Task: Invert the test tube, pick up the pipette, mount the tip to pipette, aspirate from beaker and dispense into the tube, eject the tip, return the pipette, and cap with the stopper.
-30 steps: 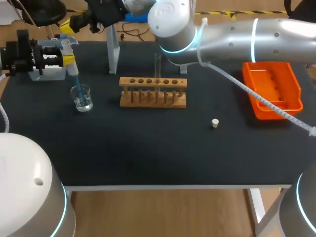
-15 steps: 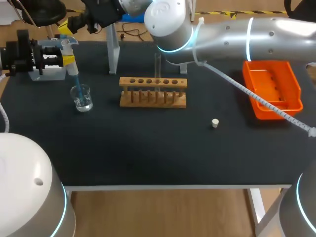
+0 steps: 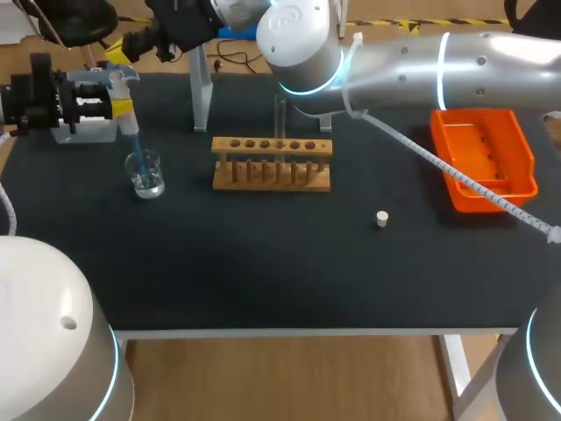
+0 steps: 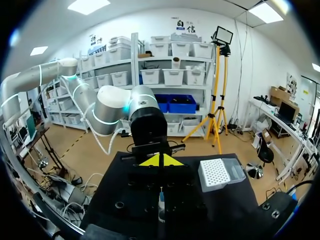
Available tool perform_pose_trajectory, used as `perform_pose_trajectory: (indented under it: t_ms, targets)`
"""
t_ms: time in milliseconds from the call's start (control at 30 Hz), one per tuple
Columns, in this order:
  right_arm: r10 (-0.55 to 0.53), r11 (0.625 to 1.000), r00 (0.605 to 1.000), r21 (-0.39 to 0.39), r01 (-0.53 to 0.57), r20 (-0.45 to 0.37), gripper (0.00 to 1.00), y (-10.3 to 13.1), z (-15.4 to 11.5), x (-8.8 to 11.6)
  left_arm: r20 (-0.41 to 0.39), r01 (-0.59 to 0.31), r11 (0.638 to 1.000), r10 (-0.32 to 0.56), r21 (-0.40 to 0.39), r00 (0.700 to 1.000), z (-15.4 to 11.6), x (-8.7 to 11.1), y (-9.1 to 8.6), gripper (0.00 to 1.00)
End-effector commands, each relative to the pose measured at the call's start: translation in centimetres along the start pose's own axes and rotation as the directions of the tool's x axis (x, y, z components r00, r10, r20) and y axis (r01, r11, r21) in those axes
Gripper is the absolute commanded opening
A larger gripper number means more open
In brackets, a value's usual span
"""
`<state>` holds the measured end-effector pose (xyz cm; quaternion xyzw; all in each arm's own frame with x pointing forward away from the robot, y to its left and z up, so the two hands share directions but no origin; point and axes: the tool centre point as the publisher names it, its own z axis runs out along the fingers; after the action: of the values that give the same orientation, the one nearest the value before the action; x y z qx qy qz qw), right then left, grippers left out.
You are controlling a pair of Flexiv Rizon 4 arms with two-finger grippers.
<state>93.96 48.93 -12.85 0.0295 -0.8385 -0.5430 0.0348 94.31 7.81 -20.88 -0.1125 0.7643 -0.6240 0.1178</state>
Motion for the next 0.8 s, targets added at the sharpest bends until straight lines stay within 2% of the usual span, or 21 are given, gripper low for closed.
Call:
perform_pose_trajectory:
  t_ms: [33,800]
  targets:
    - [0.0,1.0,1.0,0.012,0.0,-0.003,0.0,-0.1,0.1,-0.3,0.002,-0.001,1.0,0.001,0.002,1.0,0.0,0.0,-0.1,0.0]
    - [-0.006,0.998,1.0,0.067,0.007,-0.016,0.0,-1.5,1.1,-0.1,0.002,-0.001,1.0,0.001,0.002,1.0,0.0,0.0,-0.1,0.0]
